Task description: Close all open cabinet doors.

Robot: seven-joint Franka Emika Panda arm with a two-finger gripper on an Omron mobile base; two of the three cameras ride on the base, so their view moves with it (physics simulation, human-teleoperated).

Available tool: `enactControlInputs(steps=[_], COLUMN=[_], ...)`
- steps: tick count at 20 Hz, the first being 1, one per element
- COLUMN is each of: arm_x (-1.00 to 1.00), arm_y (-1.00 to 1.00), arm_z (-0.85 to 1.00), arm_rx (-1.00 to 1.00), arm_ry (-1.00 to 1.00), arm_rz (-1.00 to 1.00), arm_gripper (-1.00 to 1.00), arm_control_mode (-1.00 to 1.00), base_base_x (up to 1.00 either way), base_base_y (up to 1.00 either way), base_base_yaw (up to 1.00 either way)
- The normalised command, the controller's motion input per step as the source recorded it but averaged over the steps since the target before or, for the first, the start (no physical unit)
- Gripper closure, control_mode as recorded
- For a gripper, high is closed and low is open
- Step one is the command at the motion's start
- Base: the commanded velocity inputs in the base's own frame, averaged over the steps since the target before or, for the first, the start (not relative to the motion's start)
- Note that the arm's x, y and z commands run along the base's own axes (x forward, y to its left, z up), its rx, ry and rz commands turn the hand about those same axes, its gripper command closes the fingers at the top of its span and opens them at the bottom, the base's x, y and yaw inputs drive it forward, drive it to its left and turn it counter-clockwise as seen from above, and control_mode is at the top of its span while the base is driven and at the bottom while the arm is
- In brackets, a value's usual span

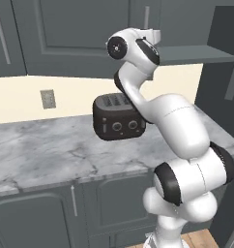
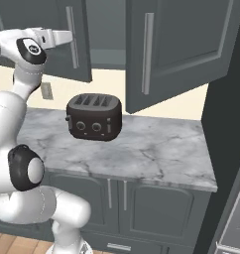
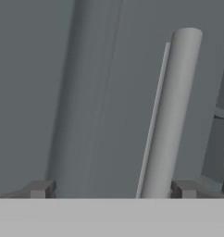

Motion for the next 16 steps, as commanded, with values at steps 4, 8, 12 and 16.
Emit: enactControlInputs(steps=[4, 8, 12, 16], arm_x=[0.57, 0.49, 0.4, 0.2], arm_y=[-0.14, -0.1, -0.05, -0.02], arm_z=[0.0, 0.0, 0.0, 0.0], arm_rx=[0.0, 0.0, 0.0, 0.0], arm_ry=[0.0, 0.02, 0.01, 0.0], arm_rz=[0.0, 0.0, 0.0, 0.0], arm_gripper=[-1.0, -1.0, -1.0, -1.0], arm_control_mode=[-1.0, -1.0, -1.0, -1.0], base_base_x=[0.0, 0.0, 0.0, 0.0], base_base_y=[0.0, 0.0, 0.0, 0.0], base_base_yaw=[0.0, 0.0, 0.0, 0.0])
